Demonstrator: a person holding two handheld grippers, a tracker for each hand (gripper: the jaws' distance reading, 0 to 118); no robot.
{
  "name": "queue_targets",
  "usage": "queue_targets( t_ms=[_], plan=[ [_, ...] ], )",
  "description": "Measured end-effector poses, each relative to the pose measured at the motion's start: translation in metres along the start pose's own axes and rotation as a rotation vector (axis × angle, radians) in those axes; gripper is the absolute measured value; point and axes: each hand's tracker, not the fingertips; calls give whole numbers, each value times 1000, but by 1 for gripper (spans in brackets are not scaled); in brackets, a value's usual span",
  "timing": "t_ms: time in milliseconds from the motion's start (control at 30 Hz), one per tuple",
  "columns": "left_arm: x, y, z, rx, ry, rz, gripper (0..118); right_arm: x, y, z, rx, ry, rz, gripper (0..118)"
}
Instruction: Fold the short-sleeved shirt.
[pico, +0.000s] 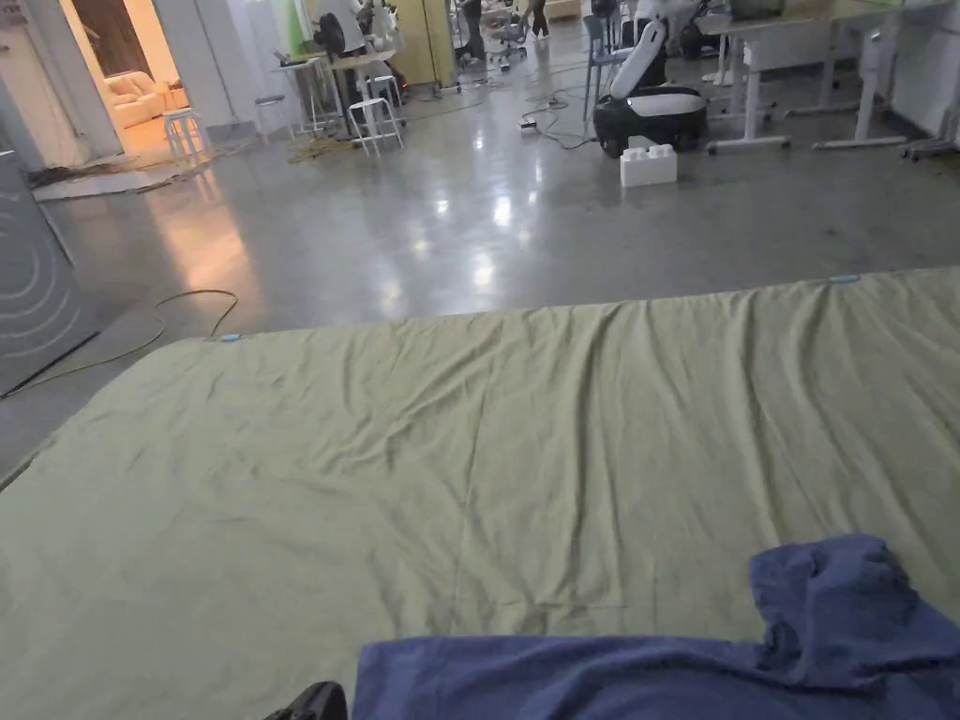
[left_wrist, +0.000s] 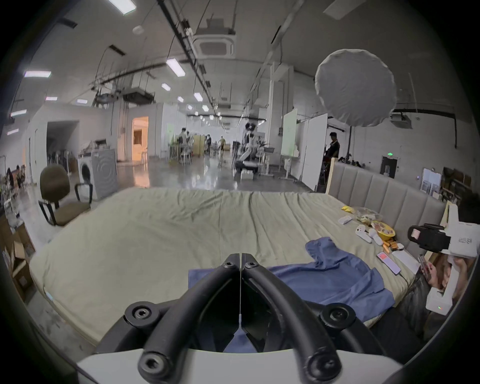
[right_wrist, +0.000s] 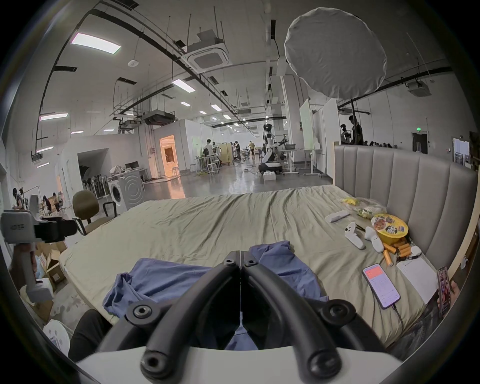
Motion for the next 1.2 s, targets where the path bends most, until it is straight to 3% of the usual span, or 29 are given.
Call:
queue_targets(
  t_ms=[67, 133, 167, 200, 367, 467, 533, 567, 600, 667, 733, 900, 1000, 1033, 1100, 1133, 1200],
  plan=[
    [-19, -3, -39, -83, 2, 63, 10, 1, -4, -2, -22, 8, -5, 0],
    [-38, -9, -85, -185, -9, 104, 56, 2, -9, -4, -35, 8, -9, 0],
    [-46, -13, -109, -217, -25, 114, 73, 4, -11, -5, -47, 7, -16, 0],
    [-52, -18, -135, -260, -21, 102, 77, 5, -13, -7, -63, 9, -26, 0],
    [-78, -33, -247, -460, 45, 106, 76, 18, -23, -17, -149, -3, -47, 0],
    [-82, -52, -289, -548, 94, 43, 74, 26, -27, -23, -184, -19, -65, 0],
    [-87, -64, -308, -622, 81, 73, 71, 30, -30, -24, -202, -35, -71, 0],
    [-89, -70, -317, -658, 90, 96, 65, 32, -33, -25, -216, -45, -75, 0],
    [-90, -76, -324, -682, 110, 105, 52, 33, -36, -24, -226, -53, -77, 0],
    [-88, -83, -329, -697, 114, 78, 46, 35, -41, -25, -254, -63, -69, 0],
    [-77, -79, -326, -676, 120, 10, 8, 37, -47, -25, -273, -70, -67, 0],
    [-49, -90, -335, -733, 125, -159, 7, 48, -47, -47, -314, -67, -114, 0],
    [-42, -89, -347, -749, 128, -143, 6, 69, -27, -84, -336, -65, -37, 3],
    [-45, -88, -352, -774, 129, -151, 6, 80, -18, -106, -353, -61, -25, 11],
    [-44, -85, -356, -812, 112, -182, 6, 102, -6, -157, -482, -33, -34, 51],
    [-44, -85, -358, -821, 107, -190, 6, 112, 1, -186, -532, -31, -45, 61],
    [-44, -81, -362, -839, 117, -169, 6, 130, 2, -237, -610, -22, -34, 62]
  ],
)
